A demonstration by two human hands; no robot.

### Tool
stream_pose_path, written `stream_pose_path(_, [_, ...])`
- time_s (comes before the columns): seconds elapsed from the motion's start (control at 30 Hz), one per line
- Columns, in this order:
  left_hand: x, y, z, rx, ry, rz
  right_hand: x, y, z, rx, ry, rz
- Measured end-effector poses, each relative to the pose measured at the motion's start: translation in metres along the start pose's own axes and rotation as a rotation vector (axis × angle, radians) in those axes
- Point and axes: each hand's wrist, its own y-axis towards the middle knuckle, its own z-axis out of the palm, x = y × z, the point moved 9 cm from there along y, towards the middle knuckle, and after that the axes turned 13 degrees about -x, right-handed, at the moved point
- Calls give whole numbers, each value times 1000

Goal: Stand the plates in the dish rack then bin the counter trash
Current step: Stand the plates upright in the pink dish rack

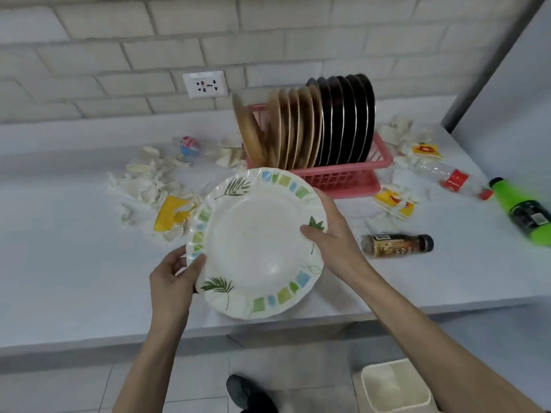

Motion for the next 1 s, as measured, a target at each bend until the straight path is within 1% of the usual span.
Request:
stream_pose_path(0.07, [3,-27,31,48,21,-4,0,-9,-42,-30,-22,-20])
stream_pose_path(0.23, [12,-70,105,186,95,1,17,-16,-119,-61,-127,-79])
stream_pose_path(0.4, [-4,-106,183,293,196,98,55,-5,-184,-127,-304,-195])
stream_pose_path(0.53, [-28,-122,236,364,187,192,94,15,-227,-205,-488,-286])
stream_pose_path(0.6, [-43,-125,260,400,205,318,109,31,-248,-264,-574,-318])
stream_pose_path(0.63, [-52,-125,272,413,238,413,114,39,-257,-291,-607,-325])
stream_pose_path(0.73, [-74,-125,313,458,440,770,132,63,-277,-364,-671,-368])
stream_pose_path(0.77, [-78,-124,327,473,509,862,137,71,-279,-380,-683,-378])
stream_pose_path(0.8, [-81,-121,340,490,562,923,141,81,-280,-388,-694,-385])
stream_pose_path(0.9, [-83,-110,368,528,677,1030,148,117,-275,-397,-715,-393])
stream_pose_path(1.0, [-81,-97,382,501,782,1125,151,151,-263,-393,-772,-404])
